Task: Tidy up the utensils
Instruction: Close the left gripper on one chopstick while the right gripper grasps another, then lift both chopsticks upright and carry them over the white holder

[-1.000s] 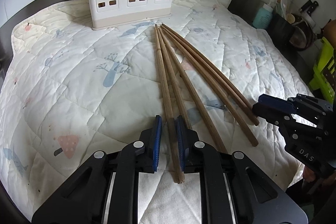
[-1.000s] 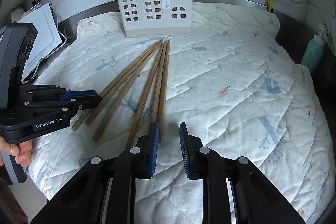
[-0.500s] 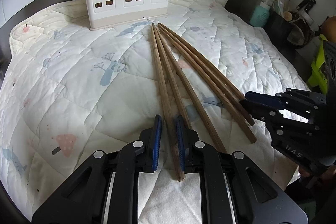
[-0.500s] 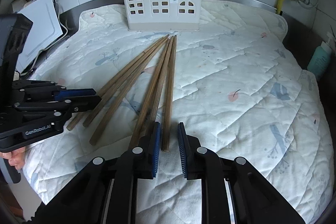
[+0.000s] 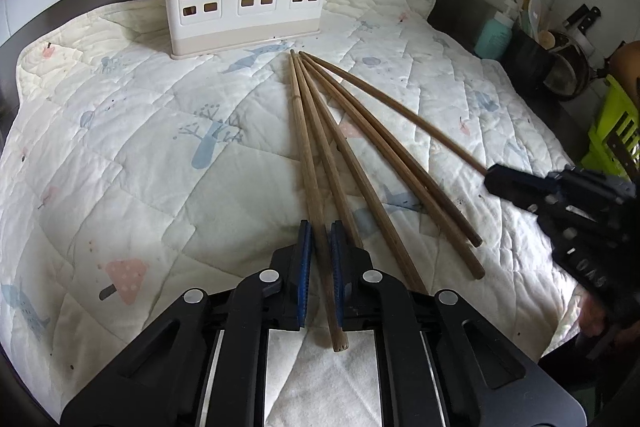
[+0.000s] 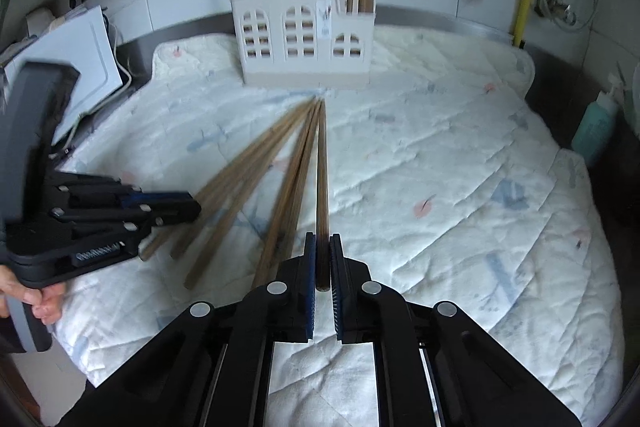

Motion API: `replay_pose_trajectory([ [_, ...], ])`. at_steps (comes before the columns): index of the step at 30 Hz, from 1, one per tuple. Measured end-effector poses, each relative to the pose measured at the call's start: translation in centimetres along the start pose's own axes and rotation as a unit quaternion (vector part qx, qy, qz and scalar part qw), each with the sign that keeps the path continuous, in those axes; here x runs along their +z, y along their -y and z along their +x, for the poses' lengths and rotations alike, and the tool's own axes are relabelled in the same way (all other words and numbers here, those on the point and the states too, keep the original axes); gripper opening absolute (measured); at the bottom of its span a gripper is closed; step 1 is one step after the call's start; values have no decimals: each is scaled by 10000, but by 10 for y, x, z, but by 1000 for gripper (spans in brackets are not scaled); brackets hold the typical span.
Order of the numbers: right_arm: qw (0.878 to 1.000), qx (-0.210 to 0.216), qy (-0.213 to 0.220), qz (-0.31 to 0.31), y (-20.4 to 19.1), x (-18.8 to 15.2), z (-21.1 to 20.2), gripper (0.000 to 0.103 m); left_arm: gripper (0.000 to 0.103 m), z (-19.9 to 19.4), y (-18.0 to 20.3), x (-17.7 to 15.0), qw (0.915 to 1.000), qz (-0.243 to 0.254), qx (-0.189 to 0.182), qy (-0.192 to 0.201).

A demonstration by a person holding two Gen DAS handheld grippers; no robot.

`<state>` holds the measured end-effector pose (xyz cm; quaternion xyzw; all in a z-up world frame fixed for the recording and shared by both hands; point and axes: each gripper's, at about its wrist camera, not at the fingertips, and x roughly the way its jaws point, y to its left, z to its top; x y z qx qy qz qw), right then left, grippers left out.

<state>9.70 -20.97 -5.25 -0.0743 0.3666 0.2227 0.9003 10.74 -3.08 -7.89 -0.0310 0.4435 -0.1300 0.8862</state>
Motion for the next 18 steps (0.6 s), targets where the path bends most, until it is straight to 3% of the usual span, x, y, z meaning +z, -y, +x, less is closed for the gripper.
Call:
replay_pose_trajectory([
  [10,9982,36,594,-16,2,29,-40,7,6,-13,-7,7,9997,-71,-56,226],
  [18,9971,-20,764,-66,2,38,-52,7,5,-12,-12,4,9994,-196,-115,243],
])
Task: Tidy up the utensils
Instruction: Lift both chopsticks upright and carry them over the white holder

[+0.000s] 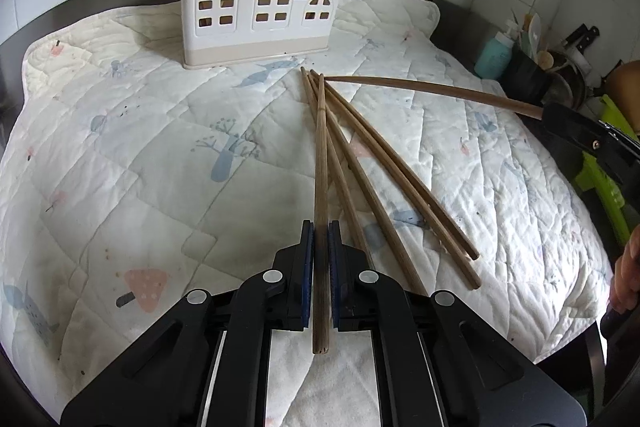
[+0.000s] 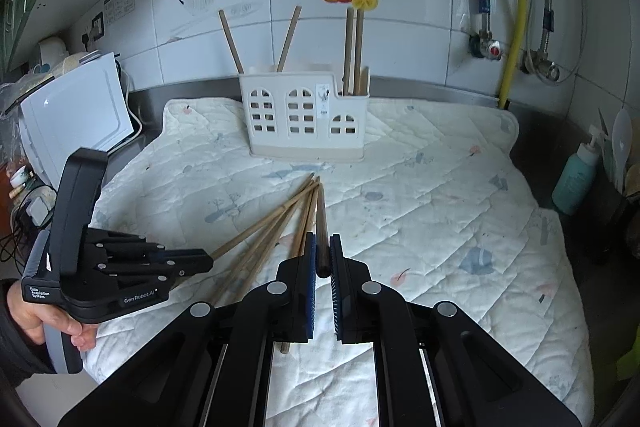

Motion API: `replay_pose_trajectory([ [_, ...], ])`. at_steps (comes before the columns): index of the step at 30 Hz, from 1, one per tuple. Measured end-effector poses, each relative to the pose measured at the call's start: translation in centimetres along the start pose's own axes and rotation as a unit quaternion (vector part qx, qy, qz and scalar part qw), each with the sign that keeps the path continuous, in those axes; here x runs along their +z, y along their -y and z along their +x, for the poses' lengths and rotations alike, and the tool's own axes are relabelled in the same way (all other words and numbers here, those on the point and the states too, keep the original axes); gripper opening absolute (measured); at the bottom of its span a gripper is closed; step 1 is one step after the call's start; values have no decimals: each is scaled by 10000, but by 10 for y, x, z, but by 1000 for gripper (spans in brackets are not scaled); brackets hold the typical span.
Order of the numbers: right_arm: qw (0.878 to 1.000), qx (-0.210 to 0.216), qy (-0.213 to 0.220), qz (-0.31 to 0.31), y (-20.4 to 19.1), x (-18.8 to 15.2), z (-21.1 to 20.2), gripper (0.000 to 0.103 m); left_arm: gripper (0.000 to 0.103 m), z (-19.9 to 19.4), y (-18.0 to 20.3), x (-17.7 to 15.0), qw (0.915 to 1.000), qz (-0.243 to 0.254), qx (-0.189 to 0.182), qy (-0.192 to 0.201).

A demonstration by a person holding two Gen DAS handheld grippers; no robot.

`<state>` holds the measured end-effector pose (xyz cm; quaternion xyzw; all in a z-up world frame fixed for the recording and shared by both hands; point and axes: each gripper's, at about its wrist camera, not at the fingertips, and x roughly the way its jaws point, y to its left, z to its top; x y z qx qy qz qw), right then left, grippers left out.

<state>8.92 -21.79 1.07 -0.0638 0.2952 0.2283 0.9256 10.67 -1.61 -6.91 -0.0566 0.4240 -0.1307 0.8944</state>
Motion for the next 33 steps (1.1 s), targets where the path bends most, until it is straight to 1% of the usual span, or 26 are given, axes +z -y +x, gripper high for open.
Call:
replay_pose_trajectory([
  [2,10000,-32,77,-11,2,7,-5,7,5,-5,-1,1,10000,5,8,57],
  [8,9994,31,332,-76,8,34,-19,6,5,-33,-6,20,9988,-29,-12,495],
  [13,9988,68,452,-189,6,49,-23,6,5,-46,-12,33,9974,-39,-27,717],
  [17,9984,165,499,-226,6,62,-23,6,5,-54,-11,44,9963,40,-24,854],
  [22,9974,214,549,-420,2,85,-23,6,5,-64,-11,58,9951,148,29,978],
  [25,9965,262,634,-472,4,108,-23,6,5,-70,-13,68,9942,170,3,1059],
  [33,9942,379,923,-390,13,177,-16,6,5,-85,-8,111,9906,556,176,1237],
])
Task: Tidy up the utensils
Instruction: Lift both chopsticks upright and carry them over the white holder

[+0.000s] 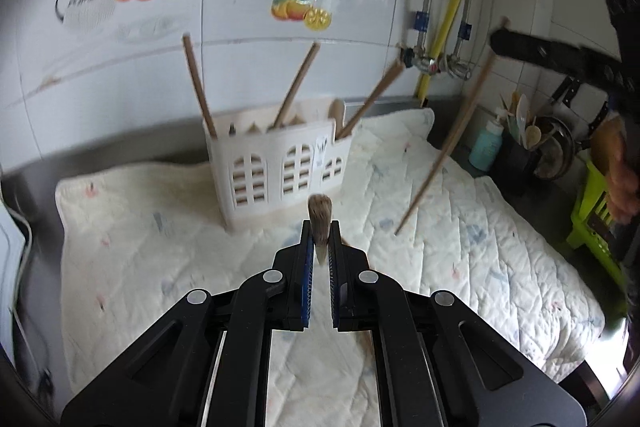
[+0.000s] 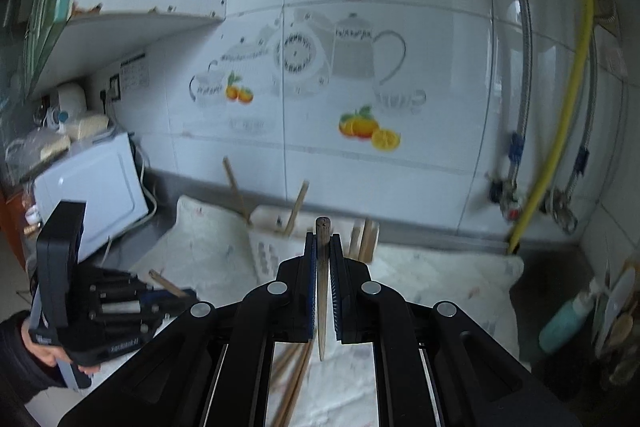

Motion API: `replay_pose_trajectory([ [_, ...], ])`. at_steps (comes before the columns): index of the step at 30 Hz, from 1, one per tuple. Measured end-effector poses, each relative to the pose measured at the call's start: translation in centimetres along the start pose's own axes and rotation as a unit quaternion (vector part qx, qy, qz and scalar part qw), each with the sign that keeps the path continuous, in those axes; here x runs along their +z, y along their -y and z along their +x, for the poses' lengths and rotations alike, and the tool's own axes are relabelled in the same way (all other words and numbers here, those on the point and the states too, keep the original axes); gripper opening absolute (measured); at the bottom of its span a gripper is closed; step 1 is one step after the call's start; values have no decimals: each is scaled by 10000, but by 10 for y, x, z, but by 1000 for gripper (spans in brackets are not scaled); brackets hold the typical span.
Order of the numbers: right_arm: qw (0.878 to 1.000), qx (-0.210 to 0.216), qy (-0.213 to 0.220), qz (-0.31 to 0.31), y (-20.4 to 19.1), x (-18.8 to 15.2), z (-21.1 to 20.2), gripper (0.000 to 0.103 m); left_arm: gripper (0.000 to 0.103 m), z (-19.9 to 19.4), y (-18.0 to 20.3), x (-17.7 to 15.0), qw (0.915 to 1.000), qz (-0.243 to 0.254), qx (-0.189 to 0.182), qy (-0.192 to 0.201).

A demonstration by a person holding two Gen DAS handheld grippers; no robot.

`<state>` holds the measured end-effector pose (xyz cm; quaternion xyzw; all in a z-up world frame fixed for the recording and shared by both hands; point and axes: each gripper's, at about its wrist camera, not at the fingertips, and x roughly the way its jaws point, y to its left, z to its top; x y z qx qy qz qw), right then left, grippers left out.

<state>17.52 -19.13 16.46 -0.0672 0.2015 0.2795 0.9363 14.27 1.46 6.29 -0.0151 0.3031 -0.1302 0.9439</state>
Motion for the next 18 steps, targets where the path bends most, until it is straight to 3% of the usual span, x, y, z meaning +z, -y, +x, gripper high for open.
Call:
replay_pose_trajectory([
  [8,9992,-51,368,127,12,54,25,6,5,-13,-8,57,9990,232,133,370],
  [14,9977,-237,573,285,24,74,48,6,5,-33,-9,113,9947,327,255,946],
  [18,9971,-370,576,338,30,78,66,6,5,-43,-10,147,9865,451,520,1488],
])
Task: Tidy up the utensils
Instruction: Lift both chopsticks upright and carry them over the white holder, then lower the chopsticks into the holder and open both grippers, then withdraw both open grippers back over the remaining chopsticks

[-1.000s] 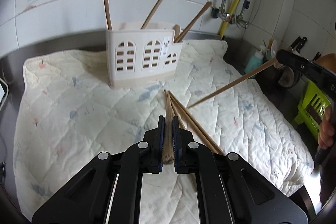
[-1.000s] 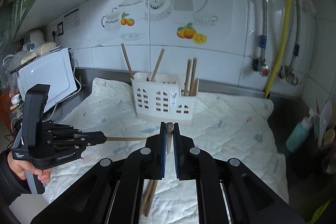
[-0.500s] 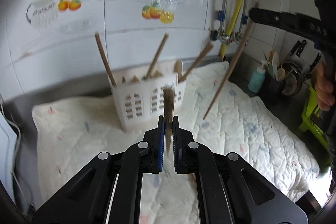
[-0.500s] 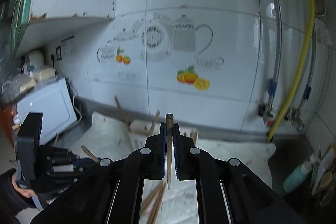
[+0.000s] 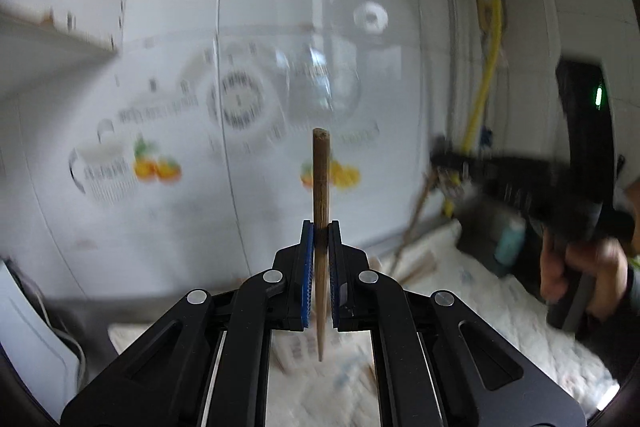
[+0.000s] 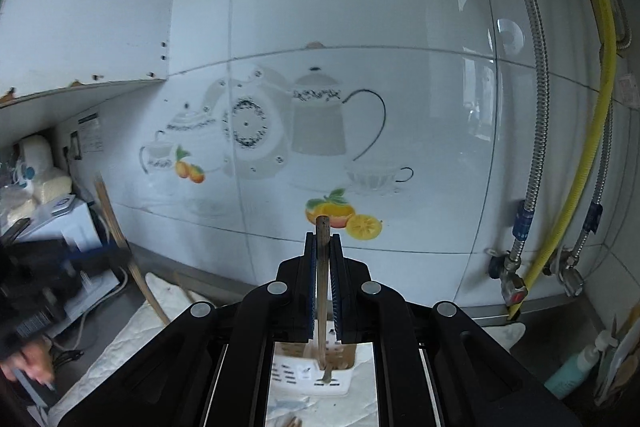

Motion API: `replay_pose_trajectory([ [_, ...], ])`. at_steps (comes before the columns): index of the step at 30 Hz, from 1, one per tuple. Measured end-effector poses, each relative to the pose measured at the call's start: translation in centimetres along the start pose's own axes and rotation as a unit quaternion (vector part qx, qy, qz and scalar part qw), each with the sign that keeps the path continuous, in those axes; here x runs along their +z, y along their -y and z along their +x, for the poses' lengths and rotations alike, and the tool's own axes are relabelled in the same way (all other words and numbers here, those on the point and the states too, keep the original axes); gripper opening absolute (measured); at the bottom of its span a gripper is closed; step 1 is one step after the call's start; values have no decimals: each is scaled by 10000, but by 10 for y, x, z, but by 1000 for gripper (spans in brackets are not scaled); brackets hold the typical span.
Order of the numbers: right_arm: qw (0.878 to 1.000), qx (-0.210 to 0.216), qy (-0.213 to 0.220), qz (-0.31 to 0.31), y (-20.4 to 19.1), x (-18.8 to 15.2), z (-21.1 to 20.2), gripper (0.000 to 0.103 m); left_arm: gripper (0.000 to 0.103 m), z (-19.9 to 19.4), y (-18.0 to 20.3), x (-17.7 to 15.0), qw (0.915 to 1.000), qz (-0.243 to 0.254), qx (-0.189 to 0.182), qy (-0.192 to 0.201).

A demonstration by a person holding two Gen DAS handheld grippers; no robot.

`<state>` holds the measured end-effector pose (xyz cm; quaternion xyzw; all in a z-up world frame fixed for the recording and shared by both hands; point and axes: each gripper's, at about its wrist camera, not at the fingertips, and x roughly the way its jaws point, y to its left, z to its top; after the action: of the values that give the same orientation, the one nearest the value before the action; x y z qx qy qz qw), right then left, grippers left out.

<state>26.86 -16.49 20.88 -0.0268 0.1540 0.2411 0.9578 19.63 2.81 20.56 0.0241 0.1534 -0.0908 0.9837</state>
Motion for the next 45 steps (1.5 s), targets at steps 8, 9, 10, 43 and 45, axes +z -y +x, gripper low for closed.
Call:
replay_pose_trajectory([
  [8,9999,-32,-119,8,6,-9,31,6,5,33,-11,16,9985,-8,445,311],
  [9,9999,-15,-149,4,6,-12,34,6,5,40,-13,12,9982,-48,514,297],
  [10,9998,-6,-186,-9,6,-14,37,6,5,46,-16,8,9983,-104,511,261],
  [43,9977,38,-660,-143,-14,-113,-71,62,48,-32,17,-91,9986,-287,51,-441],
  [45,9971,50,-753,-31,-15,-133,-81,65,53,-43,22,-113,9978,-374,-32,-552],
])
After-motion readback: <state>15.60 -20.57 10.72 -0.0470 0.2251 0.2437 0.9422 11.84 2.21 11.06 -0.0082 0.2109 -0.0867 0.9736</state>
